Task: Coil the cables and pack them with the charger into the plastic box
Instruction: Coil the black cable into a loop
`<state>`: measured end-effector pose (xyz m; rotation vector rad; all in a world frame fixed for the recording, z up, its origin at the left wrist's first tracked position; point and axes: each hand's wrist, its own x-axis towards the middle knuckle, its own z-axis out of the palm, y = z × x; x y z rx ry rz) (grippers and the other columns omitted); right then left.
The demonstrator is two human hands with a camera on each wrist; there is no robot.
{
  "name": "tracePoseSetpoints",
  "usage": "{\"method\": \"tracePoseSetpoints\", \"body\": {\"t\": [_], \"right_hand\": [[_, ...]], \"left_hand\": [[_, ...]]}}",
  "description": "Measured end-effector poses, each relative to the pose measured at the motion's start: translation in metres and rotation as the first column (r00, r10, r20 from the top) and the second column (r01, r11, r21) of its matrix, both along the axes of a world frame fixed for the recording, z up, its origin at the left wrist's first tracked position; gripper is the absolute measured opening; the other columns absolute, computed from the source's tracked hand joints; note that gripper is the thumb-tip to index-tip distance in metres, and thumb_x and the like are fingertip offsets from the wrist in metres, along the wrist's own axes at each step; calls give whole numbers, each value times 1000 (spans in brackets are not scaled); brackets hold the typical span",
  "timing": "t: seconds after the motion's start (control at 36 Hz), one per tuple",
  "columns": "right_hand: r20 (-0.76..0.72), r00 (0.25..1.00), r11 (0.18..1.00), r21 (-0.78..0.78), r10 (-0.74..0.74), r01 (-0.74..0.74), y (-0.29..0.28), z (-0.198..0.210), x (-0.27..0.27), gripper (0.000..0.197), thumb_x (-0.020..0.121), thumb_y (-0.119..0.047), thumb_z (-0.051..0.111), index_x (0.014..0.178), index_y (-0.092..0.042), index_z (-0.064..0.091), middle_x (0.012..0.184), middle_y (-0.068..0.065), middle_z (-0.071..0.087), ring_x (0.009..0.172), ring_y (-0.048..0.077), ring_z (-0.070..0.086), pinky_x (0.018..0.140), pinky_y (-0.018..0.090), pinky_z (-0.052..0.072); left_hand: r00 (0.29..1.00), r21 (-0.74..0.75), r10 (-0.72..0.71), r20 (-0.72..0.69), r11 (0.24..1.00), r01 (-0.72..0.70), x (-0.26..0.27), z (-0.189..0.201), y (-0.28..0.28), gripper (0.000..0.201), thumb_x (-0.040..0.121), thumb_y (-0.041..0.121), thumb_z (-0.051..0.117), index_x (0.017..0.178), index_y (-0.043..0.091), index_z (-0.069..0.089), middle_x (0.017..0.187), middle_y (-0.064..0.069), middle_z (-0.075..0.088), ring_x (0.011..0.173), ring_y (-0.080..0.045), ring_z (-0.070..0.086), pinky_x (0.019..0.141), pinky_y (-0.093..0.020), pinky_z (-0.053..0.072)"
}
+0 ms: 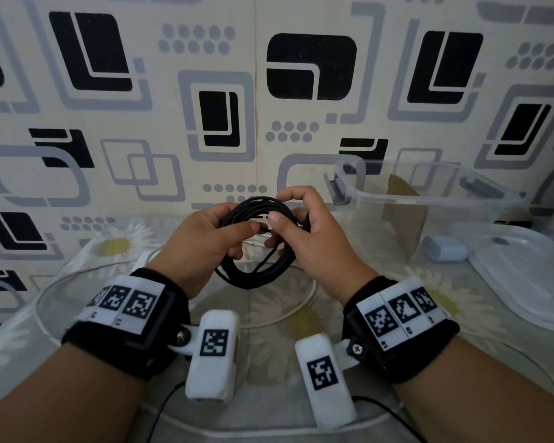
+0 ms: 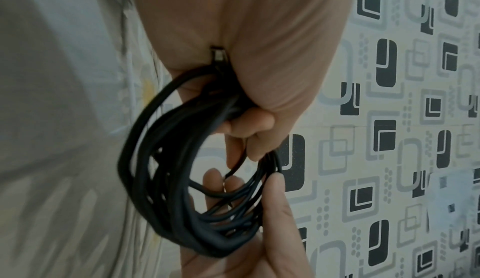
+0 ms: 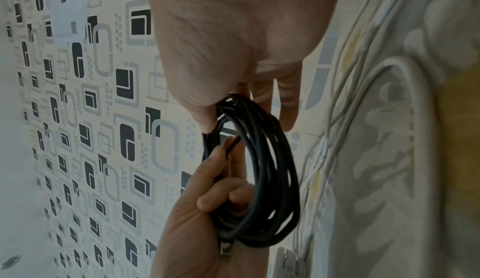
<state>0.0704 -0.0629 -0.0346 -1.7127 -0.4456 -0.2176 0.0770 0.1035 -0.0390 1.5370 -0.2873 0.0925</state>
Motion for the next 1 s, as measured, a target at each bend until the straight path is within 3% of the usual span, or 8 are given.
{"method": "tracePoseSetpoints", "body": {"t": [0.19, 0.28, 0.53, 0.58, 0.67, 0.72, 0.86, 1.0], "right_hand": [[-54, 998, 1000, -5, -12, 12, 2, 0, 1, 18, 96, -23, 57, 111, -27, 50, 84, 4, 62, 73, 21, 72, 80, 49, 57], [-95, 995, 1000, -4, -3, 3, 1, 0, 1, 16, 96, -24, 57, 109, -28, 49, 82, 3, 60, 68, 23, 72, 75, 47, 59], [-146, 989, 994, -106, -30, 15, -2, -3, 6, 12, 93, -34, 59, 102, -30, 53, 78, 5, 68, 77, 28, 71, 82, 50, 57], [-148, 988, 984, -178, -54, 27, -4, -3, 7, 17, 92, -41, 58, 106, -32, 54, 88, 3, 69, 81, 22, 69, 82, 42, 58], [-200, 979, 983, -185, -35, -3, -7, -1, 5, 31, 93, -47, 53, 115, -25, 54, 93, 0, 68, 68, 2, 66, 54, 15, 51], [-227, 974, 988, -154, -19, -17, -8, -2, 6, 34, 94, -48, 52, 116, -23, 54, 93, 0, 69, 59, -3, 63, 46, 10, 44], [-236, 971, 991, -120, 26, -55, -7, -4, 6, 36, 93, -53, 50, 118, -28, 50, 97, 2, 70, 78, 10, 67, 55, 12, 47], [12, 980, 963, -186, -198, 196, -9, -12, 16, 40, 85, -46, 65, 120, -35, 47, 96, -4, 49, 91, 12, 55, 81, 26, 47]], "left_hand": [[999, -25, 24, -24, 999, -25, 0, 0, -2, 43, 69, 21, 74, 110, 11, 65, 76, 1, 64, 45, -9, 38, 53, -20, 41], [999, -41, 29, -42, 999, -30, -1, 1, -3, 32, 77, 15, 71, 108, 14, 64, 72, 4, 67, 45, -8, 37, 53, -19, 41], [977, -191, -116, -181, 978, 80, -2, 2, 1, 48, 73, 18, 68, 120, 10, 61, 94, -12, 68, 41, -4, 36, 49, -17, 42], [971, -221, -140, -194, 971, 96, -2, 2, 0, 48, 73, 19, 67, 120, 11, 60, 93, -11, 68, 40, -3, 35, 49, -17, 42], [959, -308, -197, -206, 943, 128, -2, 3, 1, 50, 76, 18, 64, 125, 11, 57, 80, -4, 68, 37, -1, 35, 48, -15, 42], [942, -385, -280, -187, 903, 192, -2, 3, 3, 62, 72, 23, 75, 128, 10, 56, 76, -4, 68, 36, 0, 36, 46, -16, 43], [892, -475, -433, -132, 817, 326, -1, 2, 8, 88, 48, 30, 95, 127, 17, 58, 76, -2, 70, 38, 0, 40, 47, -18, 47], [941, -395, -284, -186, 898, 193, -4, 7, 1, 50, 73, 23, 69, 122, 19, 60, 74, -1, 69, 39, -1, 40, 44, -17, 44]]}}
